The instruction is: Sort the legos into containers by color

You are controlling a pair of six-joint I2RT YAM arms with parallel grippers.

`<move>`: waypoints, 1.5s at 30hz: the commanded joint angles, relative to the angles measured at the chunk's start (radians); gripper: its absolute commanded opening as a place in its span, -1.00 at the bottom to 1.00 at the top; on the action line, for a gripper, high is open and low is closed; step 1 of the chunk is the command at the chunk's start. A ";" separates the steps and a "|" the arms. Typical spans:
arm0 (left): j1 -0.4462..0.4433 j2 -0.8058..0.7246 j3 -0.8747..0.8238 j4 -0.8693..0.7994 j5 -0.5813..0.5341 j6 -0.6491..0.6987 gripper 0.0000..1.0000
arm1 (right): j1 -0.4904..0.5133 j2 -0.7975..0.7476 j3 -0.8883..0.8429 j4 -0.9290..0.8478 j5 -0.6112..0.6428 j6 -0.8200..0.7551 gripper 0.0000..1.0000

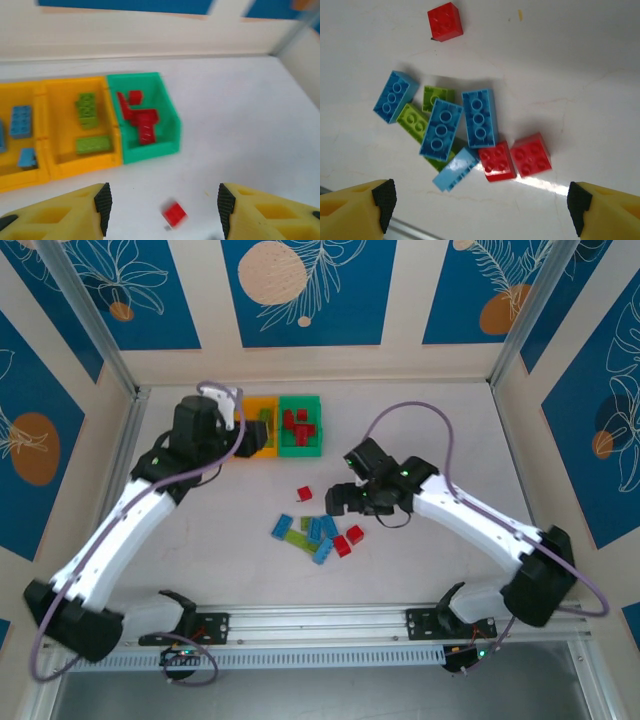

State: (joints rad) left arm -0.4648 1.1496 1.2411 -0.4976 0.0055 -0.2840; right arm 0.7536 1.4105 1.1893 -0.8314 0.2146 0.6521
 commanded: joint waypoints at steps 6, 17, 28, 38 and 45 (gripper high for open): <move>-0.003 -0.247 -0.182 -0.237 0.139 0.268 0.34 | 0.069 0.409 0.308 -0.010 0.110 -0.104 0.81; -0.001 -0.286 -0.254 -0.202 0.191 0.383 0.62 | 0.072 0.762 0.567 -0.020 0.146 -0.165 0.54; 0.000 -0.301 -0.272 -0.205 0.161 0.403 1.00 | 0.071 0.776 0.576 -0.020 0.182 -0.148 -0.47; 0.010 -0.334 -0.285 -0.186 0.131 0.393 1.00 | 0.069 0.554 0.561 0.136 0.337 -0.167 -0.49; 0.017 -0.333 -0.296 -0.188 0.106 0.390 1.00 | -0.025 0.778 0.870 0.101 0.313 -0.232 -0.50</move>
State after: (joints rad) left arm -0.4583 0.8246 0.9596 -0.6956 0.1368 0.1047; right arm 0.7616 2.0785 1.9671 -0.7235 0.5056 0.4690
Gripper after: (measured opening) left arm 0.998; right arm 0.265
